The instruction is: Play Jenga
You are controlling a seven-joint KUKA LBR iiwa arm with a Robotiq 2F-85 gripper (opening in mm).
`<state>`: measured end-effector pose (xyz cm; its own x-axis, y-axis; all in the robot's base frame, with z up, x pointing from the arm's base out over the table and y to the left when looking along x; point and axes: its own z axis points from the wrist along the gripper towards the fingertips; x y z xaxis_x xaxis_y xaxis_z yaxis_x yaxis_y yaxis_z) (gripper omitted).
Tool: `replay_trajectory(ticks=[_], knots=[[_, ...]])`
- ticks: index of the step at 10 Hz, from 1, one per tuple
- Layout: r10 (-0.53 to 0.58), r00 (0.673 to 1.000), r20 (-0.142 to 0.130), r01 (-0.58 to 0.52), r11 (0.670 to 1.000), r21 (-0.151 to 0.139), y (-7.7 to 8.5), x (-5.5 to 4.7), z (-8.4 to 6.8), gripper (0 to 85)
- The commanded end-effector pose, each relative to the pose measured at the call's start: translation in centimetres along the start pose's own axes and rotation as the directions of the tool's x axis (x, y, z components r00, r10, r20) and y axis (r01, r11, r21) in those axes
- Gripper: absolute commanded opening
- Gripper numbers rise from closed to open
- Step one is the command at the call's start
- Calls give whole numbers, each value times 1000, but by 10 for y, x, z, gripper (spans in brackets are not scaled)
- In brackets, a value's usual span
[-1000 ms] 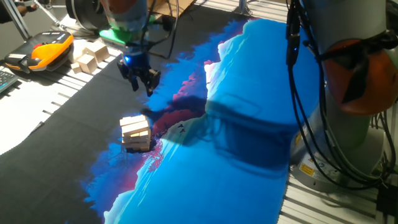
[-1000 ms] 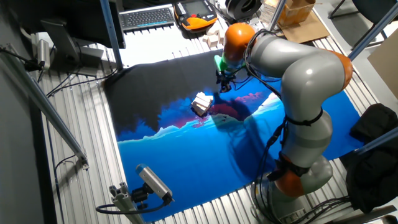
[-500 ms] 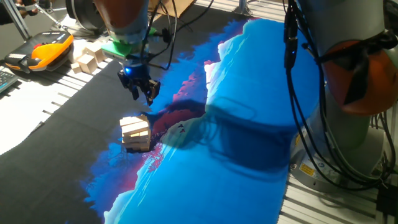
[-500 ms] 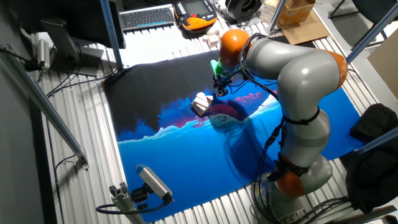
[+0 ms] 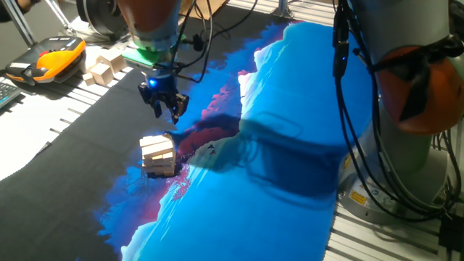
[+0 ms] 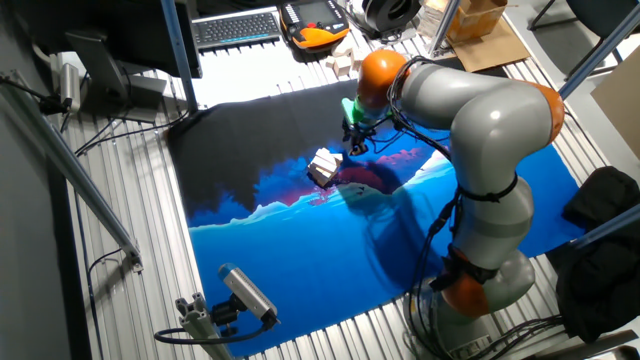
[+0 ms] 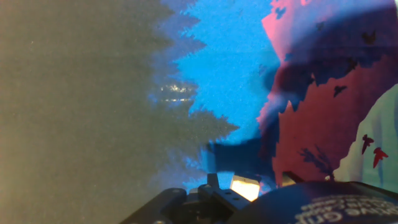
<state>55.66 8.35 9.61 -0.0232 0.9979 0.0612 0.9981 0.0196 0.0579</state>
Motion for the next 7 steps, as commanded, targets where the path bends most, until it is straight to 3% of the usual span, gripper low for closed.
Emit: replay_trajectory(ticks=[1, 3, 7], knots=[[-9, 1000, 15, 9, 1000, 18, 0, 0, 0, 510], [5, 999, 44, -7, 999, 42, 0, 0, 0, 510], [23, 999, 42, -25, 999, 33, 0, 0, 0, 510]])
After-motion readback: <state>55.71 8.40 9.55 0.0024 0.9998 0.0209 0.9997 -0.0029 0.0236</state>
